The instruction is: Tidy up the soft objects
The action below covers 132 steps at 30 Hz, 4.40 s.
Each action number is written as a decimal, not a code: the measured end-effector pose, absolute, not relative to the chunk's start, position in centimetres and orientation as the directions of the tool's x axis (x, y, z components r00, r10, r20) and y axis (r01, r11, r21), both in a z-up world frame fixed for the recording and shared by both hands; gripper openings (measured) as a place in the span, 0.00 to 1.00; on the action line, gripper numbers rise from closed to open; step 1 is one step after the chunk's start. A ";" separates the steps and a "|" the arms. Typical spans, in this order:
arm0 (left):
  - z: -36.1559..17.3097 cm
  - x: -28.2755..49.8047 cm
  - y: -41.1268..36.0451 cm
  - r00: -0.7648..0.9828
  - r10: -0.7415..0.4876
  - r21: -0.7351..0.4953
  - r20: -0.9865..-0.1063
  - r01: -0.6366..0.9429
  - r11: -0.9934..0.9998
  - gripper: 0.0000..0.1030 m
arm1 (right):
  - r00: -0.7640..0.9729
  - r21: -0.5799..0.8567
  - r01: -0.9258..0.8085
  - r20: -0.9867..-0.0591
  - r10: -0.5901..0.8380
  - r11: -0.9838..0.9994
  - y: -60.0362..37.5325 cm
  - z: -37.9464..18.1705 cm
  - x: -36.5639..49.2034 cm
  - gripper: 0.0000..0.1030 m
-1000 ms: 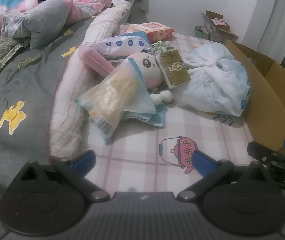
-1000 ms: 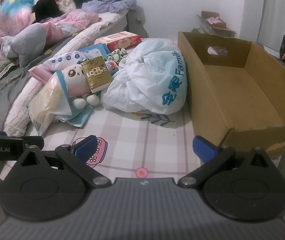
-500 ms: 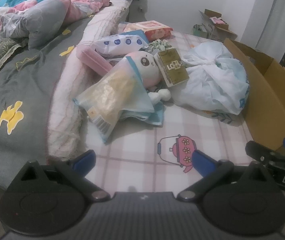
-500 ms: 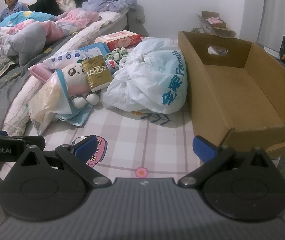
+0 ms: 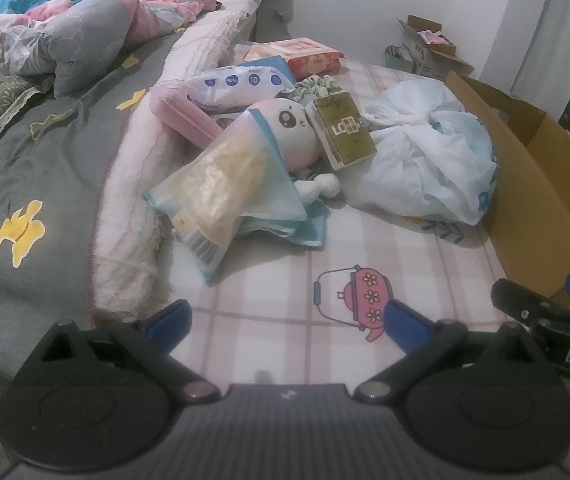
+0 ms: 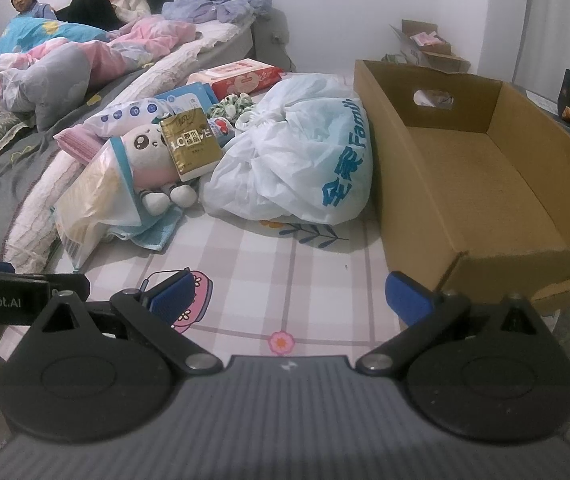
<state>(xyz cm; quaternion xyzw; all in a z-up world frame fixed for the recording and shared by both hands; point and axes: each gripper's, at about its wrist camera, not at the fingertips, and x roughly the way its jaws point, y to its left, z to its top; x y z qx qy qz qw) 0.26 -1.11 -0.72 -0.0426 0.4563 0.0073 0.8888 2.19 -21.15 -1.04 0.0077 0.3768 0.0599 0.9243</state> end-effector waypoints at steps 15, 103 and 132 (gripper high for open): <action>-1.0 0.4 -1.4 0.571 -0.027 -0.064 -0.821 -0.044 0.997 0.99 | 0.707 0.060 -0.091 -0.699 0.107 0.994 -21.6 -1.3 2.1 0.99; -5.7 7.0 2.4 0.428 -0.319 -0.214 -0.846 0.276 0.937 0.47 | 0.374 0.542 -0.230 -0.718 0.587 0.809 -15.2 -9.0 13.0 0.42; -5.8 7.5 2.1 0.403 -0.324 -0.229 -0.856 0.266 0.936 0.47 | 0.288 0.648 -0.214 -0.673 0.681 0.731 -13.8 -10.0 14.6 0.62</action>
